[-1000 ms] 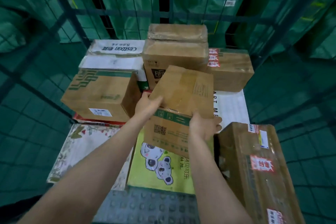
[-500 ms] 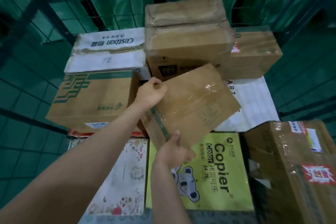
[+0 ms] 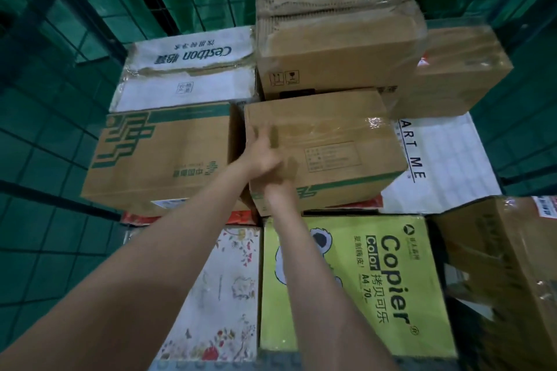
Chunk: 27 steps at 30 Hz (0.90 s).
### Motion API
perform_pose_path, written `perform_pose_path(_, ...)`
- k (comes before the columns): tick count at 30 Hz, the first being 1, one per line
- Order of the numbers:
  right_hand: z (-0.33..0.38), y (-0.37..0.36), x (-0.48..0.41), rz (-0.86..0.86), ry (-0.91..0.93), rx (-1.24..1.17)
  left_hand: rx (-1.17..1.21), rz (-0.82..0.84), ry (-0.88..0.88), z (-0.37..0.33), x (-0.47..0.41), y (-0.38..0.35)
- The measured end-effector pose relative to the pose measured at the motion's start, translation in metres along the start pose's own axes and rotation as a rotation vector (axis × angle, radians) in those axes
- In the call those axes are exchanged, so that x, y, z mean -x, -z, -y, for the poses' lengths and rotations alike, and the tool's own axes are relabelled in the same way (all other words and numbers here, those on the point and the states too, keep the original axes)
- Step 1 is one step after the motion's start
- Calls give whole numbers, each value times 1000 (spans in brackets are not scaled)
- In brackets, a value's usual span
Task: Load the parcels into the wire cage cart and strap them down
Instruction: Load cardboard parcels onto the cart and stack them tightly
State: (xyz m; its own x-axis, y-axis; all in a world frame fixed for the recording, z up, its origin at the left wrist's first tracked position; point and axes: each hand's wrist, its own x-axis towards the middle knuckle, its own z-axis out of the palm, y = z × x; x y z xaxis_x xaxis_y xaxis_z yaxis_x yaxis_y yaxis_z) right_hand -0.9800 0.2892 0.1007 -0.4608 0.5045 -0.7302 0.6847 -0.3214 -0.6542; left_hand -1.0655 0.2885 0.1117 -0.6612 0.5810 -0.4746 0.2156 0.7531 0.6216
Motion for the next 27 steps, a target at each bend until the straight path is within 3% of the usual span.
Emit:
perform_pose_path(2, 5, 25, 3, 4, 10, 86, -99, -83, 53, 0, -1, -6)
perform_pose_path(5, -13, 58, -14, -209, 20, 71, -27, -176, 308, -3, 8, -20)
perform_pose_path(8, -18, 101, -25, -511, 11, 19, 117, -178, 280, 1, 2, -21)
perform_pose_path(10, -13, 129, -27, -601, 41, 30, 118, -179, 208, 2, -1, -17)
perform_pose_path(14, -7, 163, -34, -469, 29, 127, 90, -207, 62, -4, -7, -9)
perform_pose_path(27, -13, 169, -22, -332, 117, 441, -169, -197, 188, -21, 7, -16)
